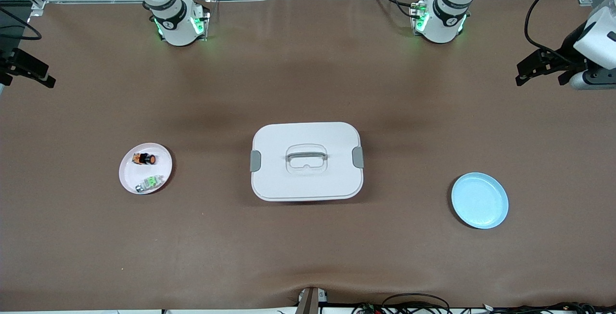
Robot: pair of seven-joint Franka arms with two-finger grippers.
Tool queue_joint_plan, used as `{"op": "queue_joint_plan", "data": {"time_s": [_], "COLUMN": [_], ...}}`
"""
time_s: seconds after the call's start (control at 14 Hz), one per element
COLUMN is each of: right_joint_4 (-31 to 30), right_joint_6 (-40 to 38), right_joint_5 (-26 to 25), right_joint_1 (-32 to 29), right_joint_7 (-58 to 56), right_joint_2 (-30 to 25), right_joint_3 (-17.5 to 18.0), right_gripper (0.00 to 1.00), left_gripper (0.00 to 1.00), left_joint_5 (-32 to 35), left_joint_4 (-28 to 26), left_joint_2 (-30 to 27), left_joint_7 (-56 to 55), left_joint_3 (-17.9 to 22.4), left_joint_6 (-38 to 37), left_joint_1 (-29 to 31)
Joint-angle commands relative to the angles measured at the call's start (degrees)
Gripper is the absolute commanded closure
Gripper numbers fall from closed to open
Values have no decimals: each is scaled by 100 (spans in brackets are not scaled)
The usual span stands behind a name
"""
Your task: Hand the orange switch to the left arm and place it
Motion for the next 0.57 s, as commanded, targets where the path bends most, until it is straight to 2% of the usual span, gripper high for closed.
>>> {"op": "queue_joint_plan", "data": {"time_s": [0.0,0.5], "right_joint_4": [-85,-24], "right_joint_6": [-11,181], "right_joint_5": [59,59], "right_joint_1": [14,-4], "right_joint_7": [31,31], "right_joint_2": [-121,-34], "right_joint_3": [-11,-20], "right_gripper": [0,0], "left_gripper": [0,0], "left_joint_5": [-32,-31], "left_joint_4": [136,233], "left_joint_2": [50,103], "left_joint_7": [42,86], "left_joint_3": [-42,-42], "left_joint_6": [-101,-101], "left_joint_1": [47,47]}}
